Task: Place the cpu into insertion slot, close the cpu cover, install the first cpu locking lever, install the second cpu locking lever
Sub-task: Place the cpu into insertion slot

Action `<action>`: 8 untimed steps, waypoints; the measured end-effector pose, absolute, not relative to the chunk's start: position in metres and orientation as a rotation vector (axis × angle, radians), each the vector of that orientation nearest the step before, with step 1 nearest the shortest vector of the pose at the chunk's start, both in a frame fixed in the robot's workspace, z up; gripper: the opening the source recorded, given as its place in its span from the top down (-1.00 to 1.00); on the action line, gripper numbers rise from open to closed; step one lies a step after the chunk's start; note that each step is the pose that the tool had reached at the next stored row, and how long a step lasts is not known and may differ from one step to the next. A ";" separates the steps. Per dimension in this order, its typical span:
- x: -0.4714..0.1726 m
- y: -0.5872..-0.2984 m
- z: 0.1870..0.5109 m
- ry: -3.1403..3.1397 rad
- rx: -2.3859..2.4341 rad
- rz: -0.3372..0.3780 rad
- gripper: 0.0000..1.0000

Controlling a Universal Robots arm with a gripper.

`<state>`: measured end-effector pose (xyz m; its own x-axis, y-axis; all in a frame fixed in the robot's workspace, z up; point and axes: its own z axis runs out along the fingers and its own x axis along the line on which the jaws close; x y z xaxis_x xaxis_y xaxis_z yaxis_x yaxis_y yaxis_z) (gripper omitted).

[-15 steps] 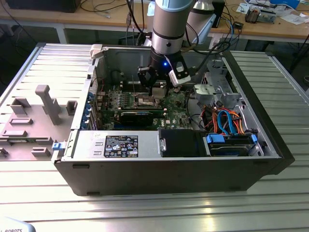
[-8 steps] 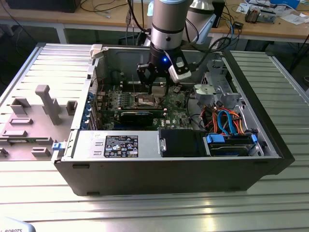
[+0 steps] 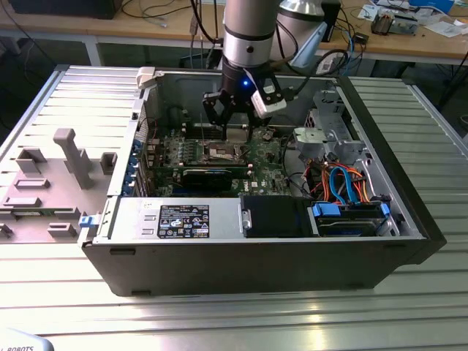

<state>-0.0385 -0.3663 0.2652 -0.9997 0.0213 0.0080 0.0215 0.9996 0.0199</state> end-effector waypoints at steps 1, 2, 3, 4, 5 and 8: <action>-0.041 -0.366 0.265 -3.134 -0.033 -0.031 -0.09; -0.042 -0.365 0.265 -3.134 -0.032 -0.030 -0.09; -0.044 -0.363 0.265 -3.134 -0.031 -0.026 -0.09; -0.045 -0.361 0.265 -3.134 -0.029 -0.021 -0.09; -0.048 -0.358 0.265 -3.134 -0.028 -0.010 -0.09; -0.056 -0.354 0.265 -3.134 -0.025 -0.004 -0.09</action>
